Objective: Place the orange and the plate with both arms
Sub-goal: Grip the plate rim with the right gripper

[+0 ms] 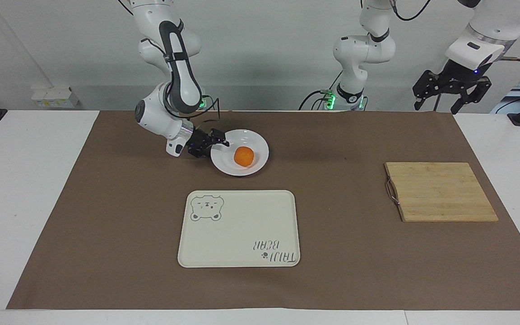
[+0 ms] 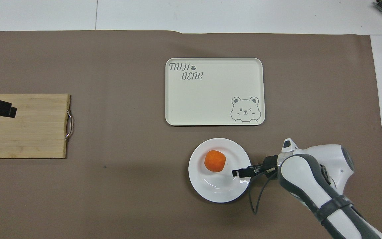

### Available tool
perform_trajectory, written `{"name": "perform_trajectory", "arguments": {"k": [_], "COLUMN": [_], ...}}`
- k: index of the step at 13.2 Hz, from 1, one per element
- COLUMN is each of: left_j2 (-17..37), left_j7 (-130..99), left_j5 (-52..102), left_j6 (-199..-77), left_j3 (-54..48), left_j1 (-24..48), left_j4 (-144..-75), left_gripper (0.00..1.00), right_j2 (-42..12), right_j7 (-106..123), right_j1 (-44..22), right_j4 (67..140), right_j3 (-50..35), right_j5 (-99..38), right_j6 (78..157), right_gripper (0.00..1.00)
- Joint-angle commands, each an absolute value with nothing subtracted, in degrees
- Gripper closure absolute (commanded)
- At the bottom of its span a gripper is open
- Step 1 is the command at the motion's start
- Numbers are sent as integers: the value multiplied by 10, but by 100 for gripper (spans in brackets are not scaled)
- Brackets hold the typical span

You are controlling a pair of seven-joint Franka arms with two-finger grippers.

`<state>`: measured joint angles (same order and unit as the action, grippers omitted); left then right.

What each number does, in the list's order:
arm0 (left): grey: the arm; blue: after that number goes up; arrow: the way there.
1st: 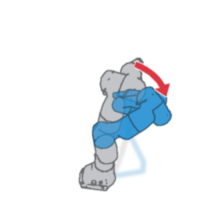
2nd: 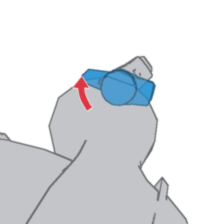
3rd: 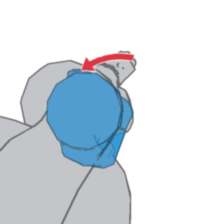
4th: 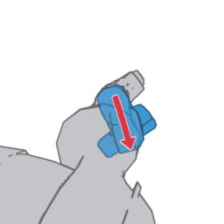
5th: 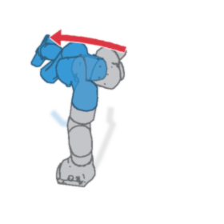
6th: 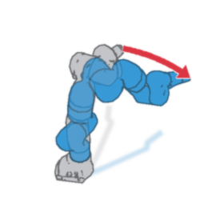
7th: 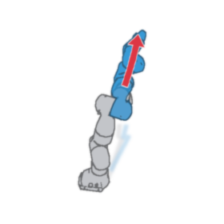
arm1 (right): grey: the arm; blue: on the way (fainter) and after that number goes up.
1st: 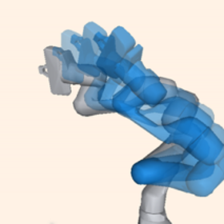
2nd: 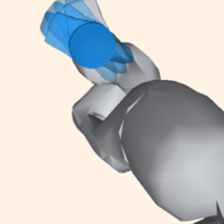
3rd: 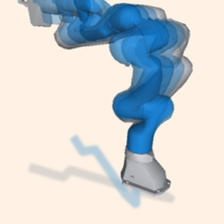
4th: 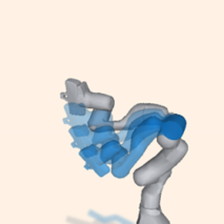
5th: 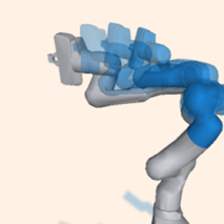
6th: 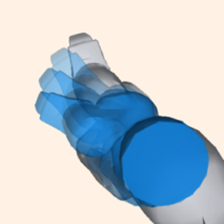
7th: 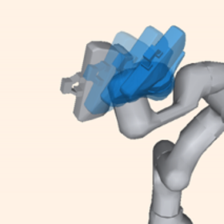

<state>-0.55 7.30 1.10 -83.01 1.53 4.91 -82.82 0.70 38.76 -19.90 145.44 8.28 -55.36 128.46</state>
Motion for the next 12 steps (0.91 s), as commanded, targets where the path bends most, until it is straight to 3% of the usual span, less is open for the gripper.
{"name": "perform_trajectory", "arguments": {"k": [1,2,3,5,6,8,10,12], "left_j2": [-13,-13,-13,-15,-17,-36,-75,-76], "left_j7": [55,55,55,55,55,52,53,54], "left_j5": [3,9,9,8,8,7,7,7], "left_j6": [-823,-822,-820,-811,-809,-809,-845,-857], "left_j3": [11,11,11,11,11,10,10,10], "left_j1": [35,32,33,32,33,37,37,40], "left_j4": [-841,-840,-840,-841,-845,-875,-943,-947], "left_gripper": [0,0,0,0,0,0,0,0], "right_j2": [19,19,19,18,18,17,15,12], "right_j7": [401,401,399,399,396,395,395,395], "right_j1": [-202,-202,-202,-202,-202,-202,-202,-202], "right_j4": [1472,1472,1472,1472,1472,1472,1470,1469], "right_j3": [83,83,83,83,83,83,83,83], "right_j5": [-582,-582,-583,-583,-583,-583,-582,-582], "right_j6": [1285,1285,1285,1286,1286,1288,1291,1292], "right_gripper": [0,13,37,66,75,81,99,100]}}
